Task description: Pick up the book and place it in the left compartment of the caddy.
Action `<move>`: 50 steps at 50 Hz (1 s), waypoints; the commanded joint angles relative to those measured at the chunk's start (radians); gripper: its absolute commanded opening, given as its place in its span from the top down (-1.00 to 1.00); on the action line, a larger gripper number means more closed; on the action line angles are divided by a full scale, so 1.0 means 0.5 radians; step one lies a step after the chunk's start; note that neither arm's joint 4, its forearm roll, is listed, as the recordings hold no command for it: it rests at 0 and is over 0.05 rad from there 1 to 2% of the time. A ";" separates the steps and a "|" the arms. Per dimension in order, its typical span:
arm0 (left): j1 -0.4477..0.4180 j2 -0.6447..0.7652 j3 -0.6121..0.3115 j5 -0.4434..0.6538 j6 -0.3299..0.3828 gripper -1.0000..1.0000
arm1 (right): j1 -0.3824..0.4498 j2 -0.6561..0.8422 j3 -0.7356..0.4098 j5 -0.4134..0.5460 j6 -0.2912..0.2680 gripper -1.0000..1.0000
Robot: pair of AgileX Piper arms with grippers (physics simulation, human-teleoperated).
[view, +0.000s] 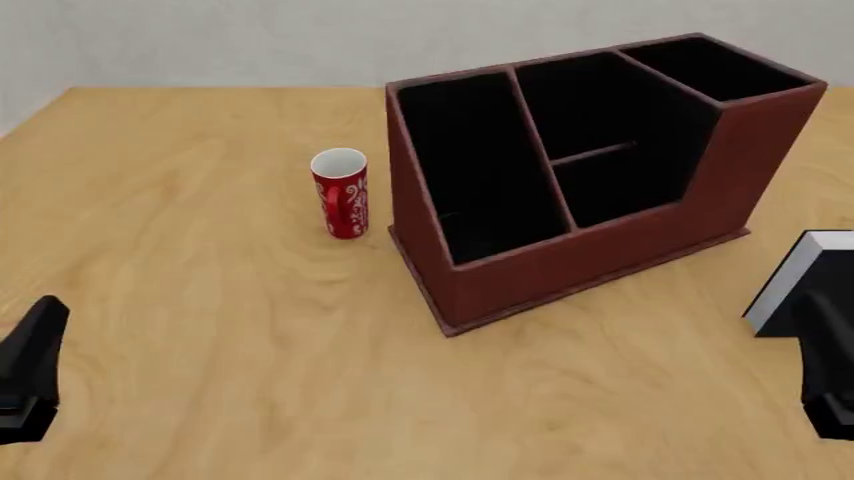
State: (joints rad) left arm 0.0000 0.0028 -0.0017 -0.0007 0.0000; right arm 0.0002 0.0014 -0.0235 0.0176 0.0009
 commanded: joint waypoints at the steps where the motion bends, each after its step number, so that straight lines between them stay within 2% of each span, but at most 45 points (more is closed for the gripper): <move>1: 0.000 0.009 -0.005 -0.002 0.000 -1.00 | 0.010 0.005 0.038 -0.019 -0.031 -1.00; 15: 0.000 0.009 -0.005 -0.002 0.000 -1.00 | 0.060 0.034 0.033 -0.016 -0.125 -1.00; 22: 0.000 0.009 -0.005 -0.002 0.000 -1.00 | 0.067 0.007 -0.065 0.110 -0.229 -1.00; 24: 0.000 0.009 -0.005 -0.002 0.000 -1.00 | 0.076 0.031 -0.100 0.144 -0.294 -1.00; 28: 0.000 0.009 -0.005 -0.002 0.000 -1.00 | 0.079 0.015 -0.159 0.217 -0.351 -1.00; 31: 0.000 0.009 -0.005 -0.002 0.000 -1.00 | 0.120 0.054 -0.225 0.275 -0.469 -1.00; 37: 0.000 0.009 -0.005 -0.002 0.000 -1.00 | 0.163 0.107 -0.359 0.416 -0.634 -1.00; 46: 0.000 0.009 -0.005 -0.002 0.000 -1.00 | 0.148 0.172 -0.470 0.573 -0.806 -1.00; 50: 0.000 0.009 -0.005 -0.002 0.000 -1.00 | 0.149 0.238 -0.518 0.627 -0.959 -1.00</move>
State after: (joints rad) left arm 0.0000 0.0073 -0.0043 -0.0017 0.0000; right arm 0.0684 0.0717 -0.2196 0.2543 -0.3496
